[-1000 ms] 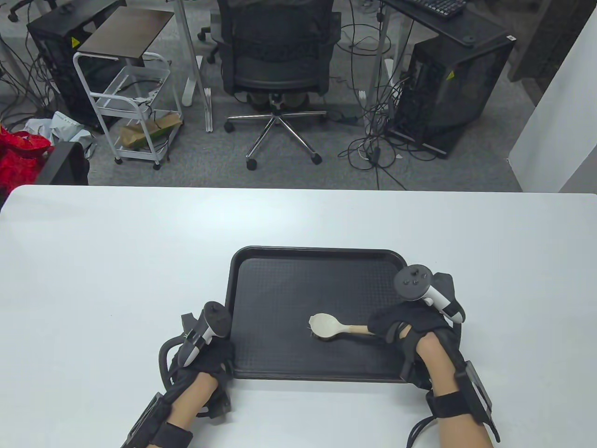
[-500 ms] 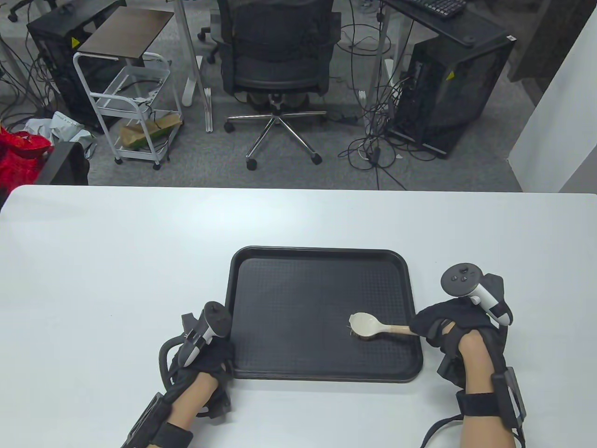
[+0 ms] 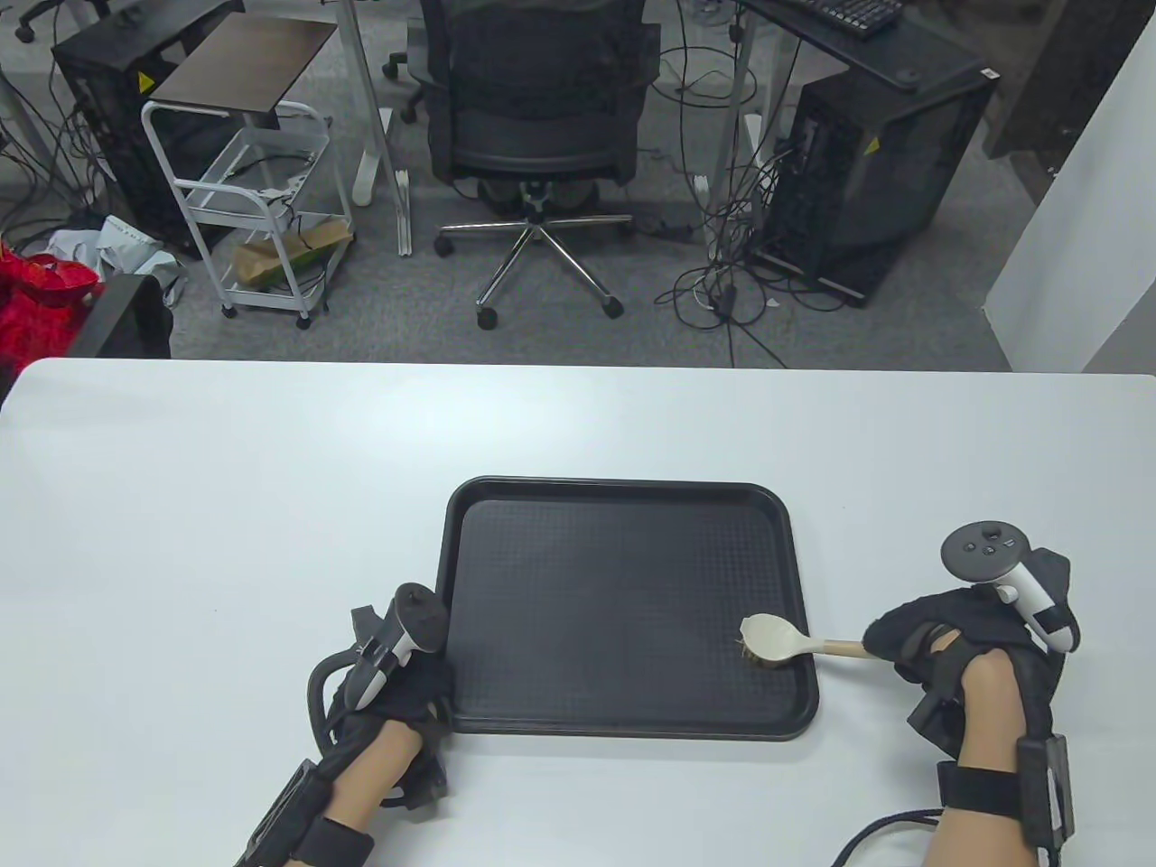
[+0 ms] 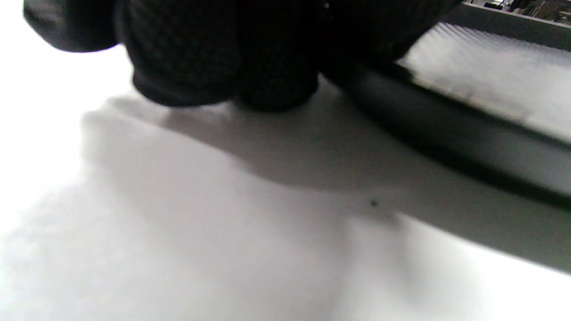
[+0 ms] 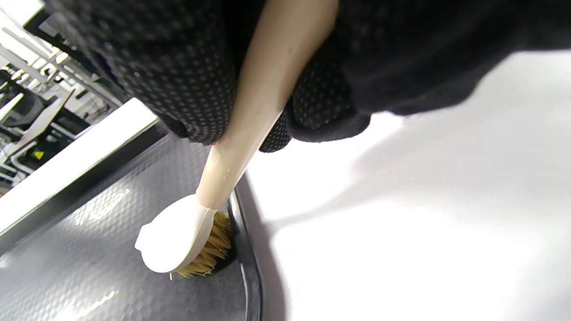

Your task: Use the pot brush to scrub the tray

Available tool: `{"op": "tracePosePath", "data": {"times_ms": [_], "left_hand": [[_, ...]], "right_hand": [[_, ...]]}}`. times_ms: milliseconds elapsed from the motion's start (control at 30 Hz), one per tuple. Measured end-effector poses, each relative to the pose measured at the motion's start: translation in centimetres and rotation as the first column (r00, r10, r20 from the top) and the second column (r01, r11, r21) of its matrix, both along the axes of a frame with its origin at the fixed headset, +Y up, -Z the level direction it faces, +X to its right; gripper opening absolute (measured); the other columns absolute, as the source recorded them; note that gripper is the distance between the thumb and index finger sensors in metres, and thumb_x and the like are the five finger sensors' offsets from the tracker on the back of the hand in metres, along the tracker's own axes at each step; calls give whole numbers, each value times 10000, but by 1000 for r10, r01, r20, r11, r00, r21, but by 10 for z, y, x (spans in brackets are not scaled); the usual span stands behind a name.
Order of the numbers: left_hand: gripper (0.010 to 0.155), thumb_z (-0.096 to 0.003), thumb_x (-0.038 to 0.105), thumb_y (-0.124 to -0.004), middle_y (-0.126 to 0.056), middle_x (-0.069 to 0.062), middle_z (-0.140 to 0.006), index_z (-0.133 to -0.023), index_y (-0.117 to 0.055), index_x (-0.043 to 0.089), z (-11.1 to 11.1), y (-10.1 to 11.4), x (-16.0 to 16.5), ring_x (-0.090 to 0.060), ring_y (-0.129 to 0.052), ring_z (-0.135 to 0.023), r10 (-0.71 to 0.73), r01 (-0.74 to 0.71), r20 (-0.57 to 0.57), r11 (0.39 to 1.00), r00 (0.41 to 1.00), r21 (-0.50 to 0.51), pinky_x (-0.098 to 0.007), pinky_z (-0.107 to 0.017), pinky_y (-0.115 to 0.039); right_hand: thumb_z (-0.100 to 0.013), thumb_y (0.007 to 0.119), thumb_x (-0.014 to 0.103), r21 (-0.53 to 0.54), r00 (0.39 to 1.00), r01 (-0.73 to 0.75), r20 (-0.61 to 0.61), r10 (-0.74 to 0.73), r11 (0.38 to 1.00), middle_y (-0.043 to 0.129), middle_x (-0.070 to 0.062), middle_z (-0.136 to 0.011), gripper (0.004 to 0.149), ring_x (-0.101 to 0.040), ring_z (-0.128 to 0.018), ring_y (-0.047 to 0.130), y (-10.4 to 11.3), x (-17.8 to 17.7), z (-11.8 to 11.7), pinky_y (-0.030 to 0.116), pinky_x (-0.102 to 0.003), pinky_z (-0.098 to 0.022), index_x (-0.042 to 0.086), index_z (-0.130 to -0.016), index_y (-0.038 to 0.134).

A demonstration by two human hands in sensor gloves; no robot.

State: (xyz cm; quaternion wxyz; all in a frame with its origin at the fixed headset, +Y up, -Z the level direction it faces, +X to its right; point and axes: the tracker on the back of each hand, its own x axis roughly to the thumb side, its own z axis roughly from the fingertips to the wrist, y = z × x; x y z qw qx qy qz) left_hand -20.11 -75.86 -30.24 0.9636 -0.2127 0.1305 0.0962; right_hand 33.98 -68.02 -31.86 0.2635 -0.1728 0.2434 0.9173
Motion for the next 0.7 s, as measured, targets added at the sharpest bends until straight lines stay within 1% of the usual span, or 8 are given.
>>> {"op": "tracePosePath", "data": {"times_ms": [67, 167, 267, 300, 333, 467, 533, 700], "left_hand": [[602, -421, 472, -791, -912, 1, -631, -863, -685, 78, 0, 0, 0, -192, -1004, -395, 0, 0, 0, 1000, 1000, 1, -486, -427, -828], [600, -422, 472, -790, -912, 1, -630, -863, -685, 78, 0, 0, 0, -192, -1004, -395, -2, 2, -1, 1000, 1000, 0, -487, -428, -826], [601, -423, 473, -789, -911, 2, -631, -863, -685, 78, 0, 0, 0, -192, -1003, -396, -1, 1, -2, 1000, 1000, 2, -486, -429, -826], [600, -423, 472, -790, -912, 0, -631, -863, -685, 78, 0, 0, 0, -193, -1003, -396, 0, 0, -2, 1000, 1000, 2, -488, -429, -826], [600, -423, 472, -790, -912, 1, -631, -863, -685, 79, 0, 0, 0, -192, -1004, -395, 0, 0, -2, 1000, 1000, 2, -487, -429, -826], [601, -423, 473, -789, -912, 1, -632, -864, -684, 78, 0, 0, 0, -193, -1004, -396, 0, 0, 0, 1000, 1000, 3, -488, -429, -826], [601, -422, 472, -790, -912, 0, -631, -863, -685, 76, 0, 0, 0, -194, -1003, -395, -1, 1, 0, 1000, 1000, 3, -488, -429, -826], [602, -423, 473, -788, -912, 1, -631, -864, -684, 76, 0, 0, 0, -193, -1004, -396, -6, 6, 3, 1000, 1000, 5, -488, -429, -826]], "right_hand": [[-385, 971, 325, 21, 999, 22, -42, -21, 1000, 1005, -193, -510, 453, -346, -163, 951, 4, -7, 0, 783, -556, -244, 91, -773, 984], [-405, 941, 318, 62, 983, 84, -166, -73, 995, 986, -179, -518, 462, -321, -172, 941, 13, -33, -5, 783, -543, -249, 71, -796, 945], [-448, 876, 352, 144, 938, 175, -326, -120, 974, 955, -145, -555, 482, -266, -189, 940, 25, -84, -10, 797, -502, -256, 89, -851, 863], [-455, 862, 362, 154, 929, 182, -351, -118, 971, 952, -134, -560, 485, -252, -190, 940, 25, -92, -10, 802, -491, -256, 95, -859, 851], [-458, 850, 377, 182, 908, 201, -403, -113, 963, 952, -120, -559, 490, -231, -185, 944, 25, -116, -10, 811, -476, -250, 102, -863, 842], [-455, 847, 382, 211, 871, 288, -462, -165, 934, 962, -117, -537, 493, -215, -160, 946, 13, -174, -6, 821, -465, -230, 94, -855, 844], [-452, 848, 382, 220, 858, 309, -485, -171, 925, 963, -118, -530, 493, -214, -153, 948, -1, -206, -1, 824, -463, -222, 91, -849, 846], [-446, 852, 379, 294, 858, 317, -494, -141, 902, 971, -123, -516, 494, -214, -146, 955, -25, -245, 11, 830, -461, -211, 80, -838, 853]]}}
